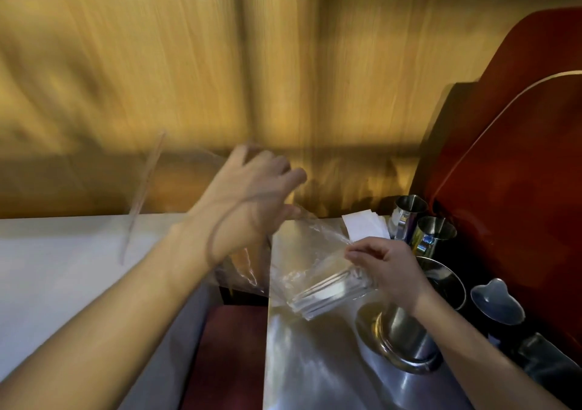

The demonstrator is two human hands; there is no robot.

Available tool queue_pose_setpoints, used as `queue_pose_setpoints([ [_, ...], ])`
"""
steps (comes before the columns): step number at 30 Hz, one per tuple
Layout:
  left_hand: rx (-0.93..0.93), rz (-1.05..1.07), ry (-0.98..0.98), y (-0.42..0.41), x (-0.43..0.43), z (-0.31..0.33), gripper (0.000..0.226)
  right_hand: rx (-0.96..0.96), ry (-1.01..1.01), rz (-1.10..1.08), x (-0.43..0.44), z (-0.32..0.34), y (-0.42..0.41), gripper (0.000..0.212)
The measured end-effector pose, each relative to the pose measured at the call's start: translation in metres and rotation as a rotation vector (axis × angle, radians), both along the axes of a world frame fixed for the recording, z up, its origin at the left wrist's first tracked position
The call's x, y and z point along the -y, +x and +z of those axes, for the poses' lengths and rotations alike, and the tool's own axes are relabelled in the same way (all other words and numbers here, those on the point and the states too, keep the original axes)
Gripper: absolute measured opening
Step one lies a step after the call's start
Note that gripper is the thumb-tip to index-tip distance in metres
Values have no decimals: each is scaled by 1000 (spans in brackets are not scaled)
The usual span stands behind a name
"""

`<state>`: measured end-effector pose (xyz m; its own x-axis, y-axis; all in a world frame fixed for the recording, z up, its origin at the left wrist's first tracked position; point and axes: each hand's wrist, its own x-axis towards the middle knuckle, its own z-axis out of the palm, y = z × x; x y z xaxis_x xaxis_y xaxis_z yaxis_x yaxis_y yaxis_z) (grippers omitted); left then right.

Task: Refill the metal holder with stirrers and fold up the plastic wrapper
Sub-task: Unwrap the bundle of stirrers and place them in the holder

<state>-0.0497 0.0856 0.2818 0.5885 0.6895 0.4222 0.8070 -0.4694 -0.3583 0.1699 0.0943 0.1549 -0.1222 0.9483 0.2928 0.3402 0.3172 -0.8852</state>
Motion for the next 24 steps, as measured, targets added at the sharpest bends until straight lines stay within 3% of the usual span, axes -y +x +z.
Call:
queue_pose_setpoints([
  [5,-111,-139,-75,31,-3,-31,32,65,-3,4,3,10,12,26],
  [7,-104,-178,-109,37,-6,-36,18,99,1,15,5,13,17,23],
  [12,-60,-169,-194,41,-14,-34,11,60,-39,36,15,13,37,15],
  [18,0,-161,-106,42,-16,-17,22,-97,-81,-81,28,-2,54,29],
  [22,12,-152,-197,40,-19,-8,21,-138,15,-156,28,6,58,18],
  [24,71,-167,-270,33,-22,-8,22,-126,86,-183,27,14,58,23],
])
